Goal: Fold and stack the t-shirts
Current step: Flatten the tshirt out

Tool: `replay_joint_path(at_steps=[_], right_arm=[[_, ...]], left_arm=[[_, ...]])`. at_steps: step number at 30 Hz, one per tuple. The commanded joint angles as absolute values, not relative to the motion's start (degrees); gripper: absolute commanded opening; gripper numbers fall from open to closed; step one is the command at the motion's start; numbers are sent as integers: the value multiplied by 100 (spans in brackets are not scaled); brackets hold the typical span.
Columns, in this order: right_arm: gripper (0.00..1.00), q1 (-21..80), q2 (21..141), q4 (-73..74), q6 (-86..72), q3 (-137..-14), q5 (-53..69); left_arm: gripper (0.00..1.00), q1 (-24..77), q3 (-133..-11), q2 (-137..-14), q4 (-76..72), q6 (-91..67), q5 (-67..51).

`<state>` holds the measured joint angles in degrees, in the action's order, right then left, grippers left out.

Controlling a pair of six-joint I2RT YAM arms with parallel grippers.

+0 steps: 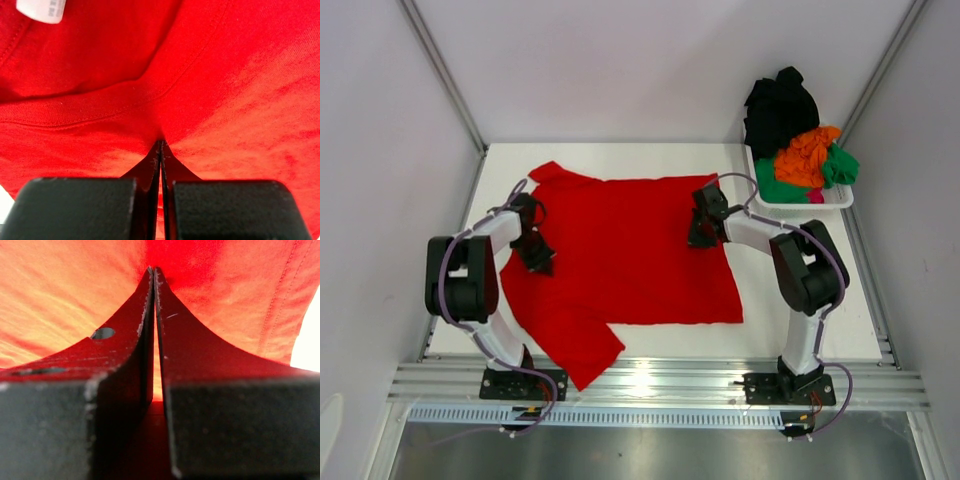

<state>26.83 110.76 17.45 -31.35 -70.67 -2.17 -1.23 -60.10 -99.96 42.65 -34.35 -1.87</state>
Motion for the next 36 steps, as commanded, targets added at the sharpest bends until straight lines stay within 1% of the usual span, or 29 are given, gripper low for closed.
replay_joint_path(at_steps=[1,7,12,18,27,30,31,32,34,35,36], right_arm=[[0,2847,11031,2470,-3138,-6505,-281],[0,2979,10530,2347,-3331,-5872,-308],[0,3129,10240,2311,-3498,-5433,-378],[0,3243,10011,2355,-3551,-5212,-466],[0,3296,9941,2435,-3595,-5247,-413],[0,3305,9870,2636,-3455,-5527,-396],[0,3305,9740,2706,-3385,-5650,-404],[0,3305,9660,2838,-3305,-5782,-422],[0,3244,9415,2926,-3007,-6335,-580],[2,3200,9361,2944,-2901,-6554,-624],[4,3130,9334,2936,-2735,-7009,-615]], left_arm=[[1,-62,-5625,-9800,4386,-3269,-53],[1,-62,-5116,-9519,4333,-3278,-26],[1,-62,-4913,-9211,4359,-3208,219],[1,-62,-4606,-8825,4482,-3348,334],[1,-62,-4315,-8447,4491,-3446,176],[1,-62,-4648,-8332,4718,-3358,158],[1,-62,-5119,-8289,4824,-3314,193],[1,-62,-5324,-8210,4895,-3235,185],[1,-62,-6035,-8148,5192,-3059,202],[3,-62,-6534,-8130,5238,-2902,159],[9,-62,-7096,-8121,5247,-2822,89]])
